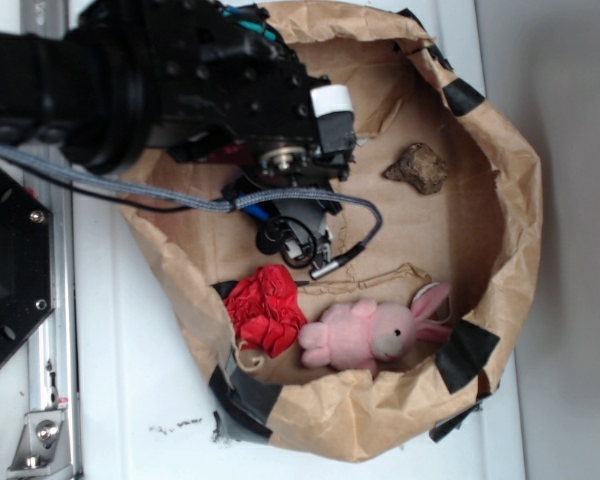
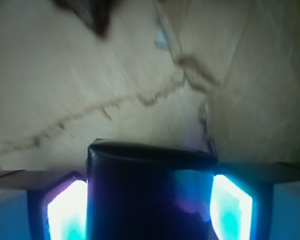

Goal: Grab the black box.

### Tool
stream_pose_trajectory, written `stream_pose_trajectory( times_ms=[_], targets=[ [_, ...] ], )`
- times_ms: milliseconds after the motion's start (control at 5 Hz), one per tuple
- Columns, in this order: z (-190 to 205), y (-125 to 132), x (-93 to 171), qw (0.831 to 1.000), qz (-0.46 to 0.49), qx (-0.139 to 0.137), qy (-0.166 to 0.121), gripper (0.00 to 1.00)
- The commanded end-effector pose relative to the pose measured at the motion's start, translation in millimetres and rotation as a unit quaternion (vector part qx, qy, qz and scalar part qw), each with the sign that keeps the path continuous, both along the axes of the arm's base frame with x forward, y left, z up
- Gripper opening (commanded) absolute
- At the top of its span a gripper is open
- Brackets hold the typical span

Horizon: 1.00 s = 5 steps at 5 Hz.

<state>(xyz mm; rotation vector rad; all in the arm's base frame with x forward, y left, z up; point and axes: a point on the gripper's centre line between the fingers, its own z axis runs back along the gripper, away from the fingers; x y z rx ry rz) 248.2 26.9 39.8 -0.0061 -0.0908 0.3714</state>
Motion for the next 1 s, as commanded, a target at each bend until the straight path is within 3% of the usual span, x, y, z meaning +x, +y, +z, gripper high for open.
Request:
stream_pose_trajectory(
  times_ms=[0,200,600,800],
  targets=[
    [48,2,16,0.997,0.023,-0.014,-0.071,0.00],
    [84,-8,11,0.996,0.000,-0.054,-0.066,0.00],
    [106,-10,13,0.996,-0.005,-0.060,-0.073,0.00],
    [104,-8,17,0.996,-0.001,-0.050,-0.080,0.00]
  ],
)
